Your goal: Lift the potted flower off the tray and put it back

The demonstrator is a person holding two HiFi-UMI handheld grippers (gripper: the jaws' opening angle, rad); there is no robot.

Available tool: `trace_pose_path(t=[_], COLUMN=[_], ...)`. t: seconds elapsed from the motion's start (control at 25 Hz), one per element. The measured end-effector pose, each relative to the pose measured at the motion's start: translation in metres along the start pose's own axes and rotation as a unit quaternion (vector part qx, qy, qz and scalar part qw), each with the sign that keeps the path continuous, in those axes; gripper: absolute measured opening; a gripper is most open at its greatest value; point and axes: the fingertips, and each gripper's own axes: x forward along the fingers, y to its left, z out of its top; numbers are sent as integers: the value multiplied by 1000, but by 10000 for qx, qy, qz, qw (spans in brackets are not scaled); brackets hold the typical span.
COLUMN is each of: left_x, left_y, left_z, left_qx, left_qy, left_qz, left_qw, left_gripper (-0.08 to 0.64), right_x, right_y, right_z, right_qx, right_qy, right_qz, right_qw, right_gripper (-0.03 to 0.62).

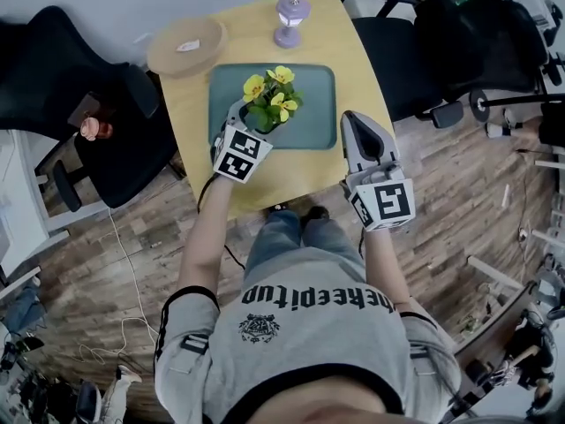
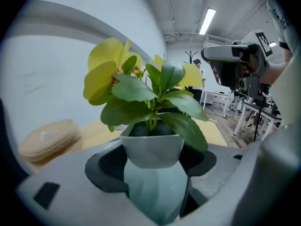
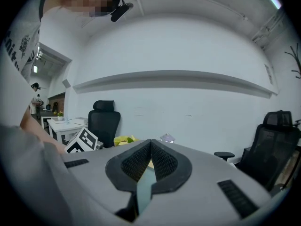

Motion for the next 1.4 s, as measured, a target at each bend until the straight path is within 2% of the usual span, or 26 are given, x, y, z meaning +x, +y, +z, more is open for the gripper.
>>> trace_pose_path(t=[0.24, 0.68, 0.96, 1.4], left_x=[-39, -91, -119, -143], left_y=[-2, -28, -42, -57], left_z=[33, 88, 107, 120], left_qx=[-341, -615, -610, -698], left_qy=[-340, -955, -1136, -1383], left_qz=[389, 913, 1326, 1724], left_qw=[9981, 9893, 9828, 9728], left_gripper=[337, 337, 337, 337], right_x=[0, -21, -37, -50], right_y=[11, 12, 11, 3], right_z=[14, 41, 54, 59], right_qx=[-33, -87, -96, 3], right_qy=[-196, -518, -701, -836], right_qz=[226, 499, 623, 712], right_qw=[9995, 9974, 9955, 9940], right_gripper=[3, 3, 3, 3])
